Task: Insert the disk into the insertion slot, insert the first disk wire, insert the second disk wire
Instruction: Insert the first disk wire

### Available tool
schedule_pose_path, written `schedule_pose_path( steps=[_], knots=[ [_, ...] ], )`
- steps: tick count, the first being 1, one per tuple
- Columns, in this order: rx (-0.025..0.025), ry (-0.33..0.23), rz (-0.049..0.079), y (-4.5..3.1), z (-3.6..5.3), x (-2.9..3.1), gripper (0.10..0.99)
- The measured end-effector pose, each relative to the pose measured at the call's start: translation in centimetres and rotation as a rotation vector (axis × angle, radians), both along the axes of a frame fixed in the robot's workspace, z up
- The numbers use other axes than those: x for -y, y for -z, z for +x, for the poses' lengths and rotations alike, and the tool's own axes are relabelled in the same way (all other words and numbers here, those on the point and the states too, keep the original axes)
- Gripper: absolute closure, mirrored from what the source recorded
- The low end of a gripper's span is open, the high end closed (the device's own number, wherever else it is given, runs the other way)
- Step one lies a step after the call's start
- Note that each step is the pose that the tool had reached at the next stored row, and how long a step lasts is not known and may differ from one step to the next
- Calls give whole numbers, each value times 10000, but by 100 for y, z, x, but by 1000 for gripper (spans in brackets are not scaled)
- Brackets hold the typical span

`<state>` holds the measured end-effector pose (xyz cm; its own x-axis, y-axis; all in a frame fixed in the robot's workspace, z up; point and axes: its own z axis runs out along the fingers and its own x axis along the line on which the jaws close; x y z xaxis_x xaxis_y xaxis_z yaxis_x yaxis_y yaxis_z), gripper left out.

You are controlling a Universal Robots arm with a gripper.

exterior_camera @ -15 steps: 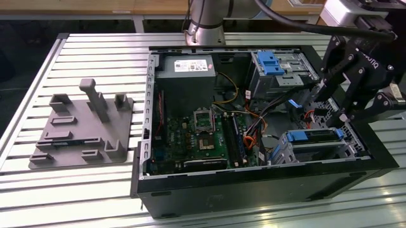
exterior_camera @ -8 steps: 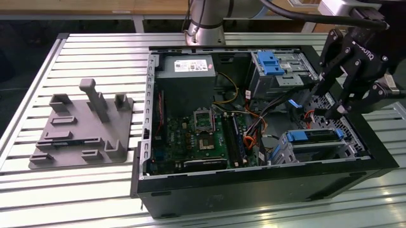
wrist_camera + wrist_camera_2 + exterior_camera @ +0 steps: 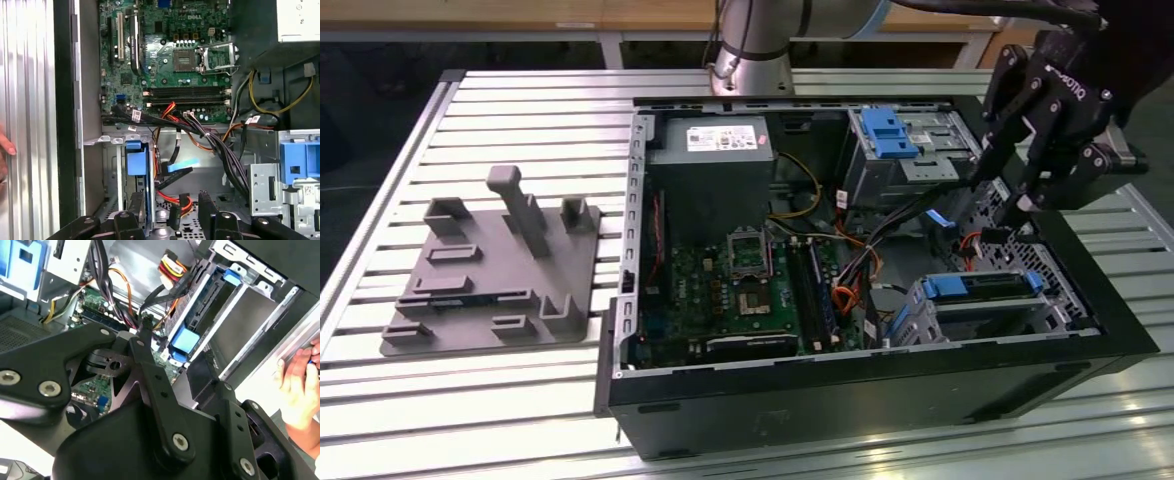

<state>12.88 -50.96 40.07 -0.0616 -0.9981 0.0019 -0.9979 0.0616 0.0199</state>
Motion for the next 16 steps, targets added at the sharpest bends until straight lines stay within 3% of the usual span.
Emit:
schedule_pose_path(
  steps=[5, 7, 10, 13, 16],
  knots=[
    [1, 502, -91, 9, 19, -4, 529],
    [-5, 510, -202, 9, 41, -26, 529],
    [-59, 509, -397, 16, 65, -68, 529],
    [-138, 508, -730, 24, 88, -85, 529],
    [-281, 506, -1182, 24, 112, -89, 529]
  ],
)
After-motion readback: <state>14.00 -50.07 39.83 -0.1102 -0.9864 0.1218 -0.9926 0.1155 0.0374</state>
